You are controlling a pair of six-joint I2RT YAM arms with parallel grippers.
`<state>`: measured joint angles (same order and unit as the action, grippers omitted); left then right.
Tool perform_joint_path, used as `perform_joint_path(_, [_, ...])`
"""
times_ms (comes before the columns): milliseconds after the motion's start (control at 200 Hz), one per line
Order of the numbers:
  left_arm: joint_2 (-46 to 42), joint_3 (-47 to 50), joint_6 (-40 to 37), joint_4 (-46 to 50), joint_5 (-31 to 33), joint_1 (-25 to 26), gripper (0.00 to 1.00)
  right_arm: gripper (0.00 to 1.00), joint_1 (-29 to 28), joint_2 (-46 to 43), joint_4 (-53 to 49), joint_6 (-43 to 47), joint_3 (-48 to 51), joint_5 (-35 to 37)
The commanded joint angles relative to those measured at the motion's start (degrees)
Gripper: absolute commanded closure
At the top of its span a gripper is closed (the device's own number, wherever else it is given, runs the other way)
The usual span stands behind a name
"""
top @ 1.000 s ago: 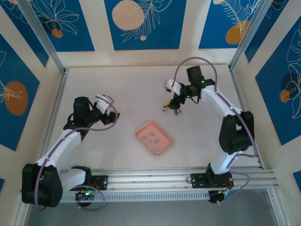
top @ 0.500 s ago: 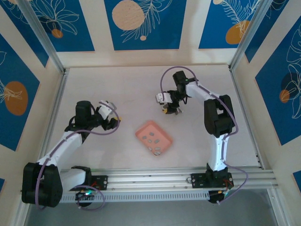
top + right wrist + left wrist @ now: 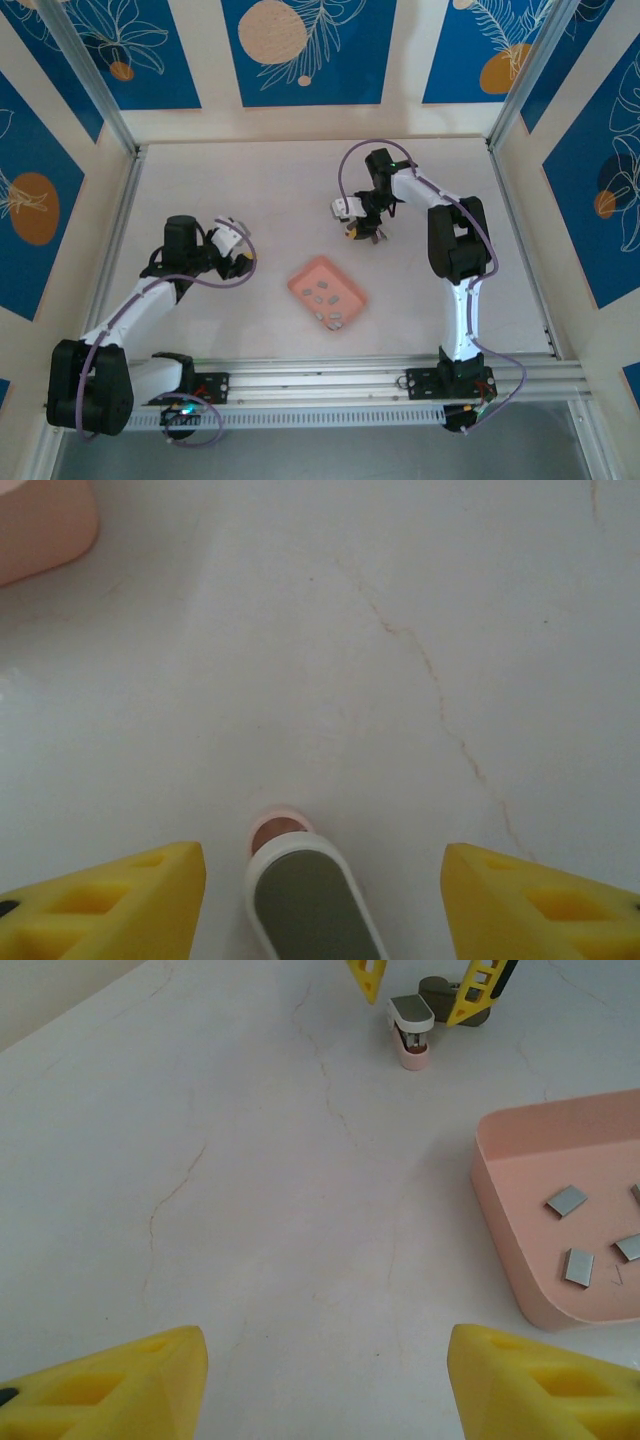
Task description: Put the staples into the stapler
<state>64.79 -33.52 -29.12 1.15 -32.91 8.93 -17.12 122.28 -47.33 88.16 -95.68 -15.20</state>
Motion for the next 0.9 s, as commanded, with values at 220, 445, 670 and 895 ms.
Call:
perform_joint_path(220, [1.2, -0.6, -1.5, 0.2, -0.7, 0.9, 0.36, 0.46, 0.5, 2.8, -2.9, 1.0, -1.5, -1.2])
perform_joint_path(445, [1.6, -1.1, -1.7, 0.8, -0.3, 1.0, 0.36, 0.60, 0.6, 3.7, -2.5, 1.0, -2.2, -0.5])
perform_joint_path(670, [1.5, -1.9, 0.5, 0.1, 0.7, 1.6, 0.37, 0.85, 0.6, 1.4, -2.7, 0.0, -2.1, -2.3])
perform_joint_path(895, [1.7, -3.6, 19.7, -10.1, 4.5, 3.5, 0.42, 0.91, 2.4, -10.8, 7.4, -9.2, 6.9, -8.6])
